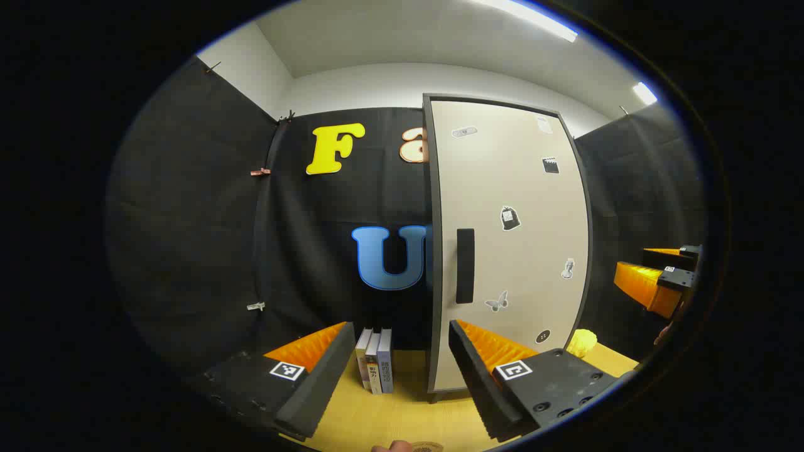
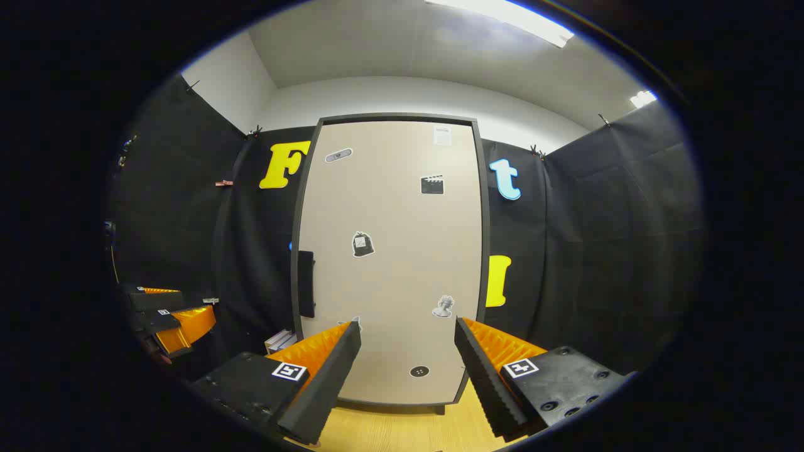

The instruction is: Open the cabinet door with the right hand, grasp the bottle in the cabinet with the left hand and place it on the coaster, then close the cabinet door with the right hand.

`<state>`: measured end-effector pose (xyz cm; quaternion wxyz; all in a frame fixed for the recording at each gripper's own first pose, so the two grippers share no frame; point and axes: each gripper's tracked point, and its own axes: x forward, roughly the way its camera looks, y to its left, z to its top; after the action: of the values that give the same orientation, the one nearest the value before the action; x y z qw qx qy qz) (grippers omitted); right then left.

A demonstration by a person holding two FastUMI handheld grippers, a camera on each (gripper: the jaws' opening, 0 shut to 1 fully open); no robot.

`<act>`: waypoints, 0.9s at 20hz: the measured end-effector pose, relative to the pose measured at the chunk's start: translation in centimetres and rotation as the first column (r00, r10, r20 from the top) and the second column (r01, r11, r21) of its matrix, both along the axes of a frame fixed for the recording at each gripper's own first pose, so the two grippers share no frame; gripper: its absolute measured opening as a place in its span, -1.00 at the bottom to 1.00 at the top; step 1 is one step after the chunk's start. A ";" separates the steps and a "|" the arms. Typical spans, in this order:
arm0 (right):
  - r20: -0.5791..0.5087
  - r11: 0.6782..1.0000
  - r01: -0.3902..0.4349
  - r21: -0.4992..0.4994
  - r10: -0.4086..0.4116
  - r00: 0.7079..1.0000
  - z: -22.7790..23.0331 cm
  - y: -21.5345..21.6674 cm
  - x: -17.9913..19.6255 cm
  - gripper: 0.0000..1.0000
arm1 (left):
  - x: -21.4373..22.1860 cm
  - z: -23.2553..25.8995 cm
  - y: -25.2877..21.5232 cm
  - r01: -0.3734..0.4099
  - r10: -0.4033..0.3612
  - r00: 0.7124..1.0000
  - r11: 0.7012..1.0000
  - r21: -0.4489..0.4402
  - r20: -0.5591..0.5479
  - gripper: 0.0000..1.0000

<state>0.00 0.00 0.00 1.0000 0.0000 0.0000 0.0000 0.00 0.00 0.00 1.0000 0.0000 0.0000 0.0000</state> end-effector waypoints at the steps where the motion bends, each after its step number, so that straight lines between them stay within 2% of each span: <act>1: 0.000 1.000 0.000 -0.005 0.000 1.000 0.1 0.1 -0.1 0.94 | 0.0 0.1 0.0 0.004 -0.004 1.000 1.000 -0.001 0.001 0.89; 9: -0.053 1.000 0.030 -0.007 -0.030 0.998 -1.1 0.2 -0.7 0.95 | -0.7 0.2 0.9 -0.003 0.003 1.000 1.000 0.007 0.008 0.89; 18: -0.059 0.999 0.042 -0.007 -0.042 0.997 -1.3 0.4 -1.0 0.95 | -1.4 0.1 1.8 -0.008 0.008 1.000 1.000 0.010 0.001 0.89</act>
<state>-0.97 0.44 -1.34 0.9993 -0.0030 0.0295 -0.0210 -1.40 1.80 0.09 1.0000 0.0051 -0.0003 0.0039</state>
